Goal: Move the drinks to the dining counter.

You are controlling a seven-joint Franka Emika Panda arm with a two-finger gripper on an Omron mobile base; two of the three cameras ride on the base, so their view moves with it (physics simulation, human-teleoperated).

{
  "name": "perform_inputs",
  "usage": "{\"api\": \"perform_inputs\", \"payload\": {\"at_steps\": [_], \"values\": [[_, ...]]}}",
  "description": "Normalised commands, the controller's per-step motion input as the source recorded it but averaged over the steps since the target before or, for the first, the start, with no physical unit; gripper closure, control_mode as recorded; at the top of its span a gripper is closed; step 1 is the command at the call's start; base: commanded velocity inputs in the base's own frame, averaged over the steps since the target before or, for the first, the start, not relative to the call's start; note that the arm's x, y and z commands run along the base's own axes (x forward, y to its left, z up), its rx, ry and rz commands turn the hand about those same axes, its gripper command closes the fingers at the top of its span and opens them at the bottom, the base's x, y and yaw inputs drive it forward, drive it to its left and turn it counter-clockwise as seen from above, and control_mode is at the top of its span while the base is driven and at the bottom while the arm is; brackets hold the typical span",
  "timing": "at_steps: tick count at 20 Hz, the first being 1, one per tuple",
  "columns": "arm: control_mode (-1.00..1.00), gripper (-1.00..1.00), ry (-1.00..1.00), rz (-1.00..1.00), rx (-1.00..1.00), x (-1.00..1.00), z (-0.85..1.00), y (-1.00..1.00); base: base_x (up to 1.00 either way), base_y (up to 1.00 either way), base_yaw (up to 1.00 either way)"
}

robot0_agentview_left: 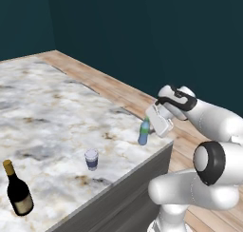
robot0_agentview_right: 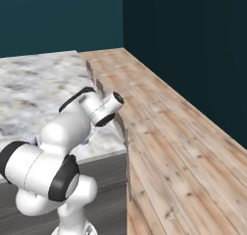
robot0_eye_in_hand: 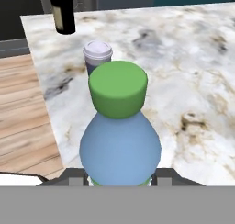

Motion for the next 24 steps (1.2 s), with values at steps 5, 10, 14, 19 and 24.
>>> {"api": "perform_inputs", "payload": {"at_steps": [5, 10, 14, 19, 24], "values": [[-1.00, 1.00, 0.00, 0.00, 0.00, 0.00, -0.19, 0.00, 0.00, 0.00, 0.00], [-1.00, 1.00, 0.00, 0.00, 0.00, 0.02, -0.13, 0.00, 0.00, 0.00, 0.00], [-1.00, 1.00, -0.01, 0.00, 0.00, 0.04, -0.06, 0.00, 0.00, 0.00, 0.00], [-1.00, 1.00, -0.02, 0.00, 0.00, 0.03, -0.08, 0.00, 0.00, 0.00, 0.00], [-1.00, 1.00, -0.02, 0.00, 0.00, 0.13, -0.12, 0.00, 0.00, 0.00, 0.00]]}}
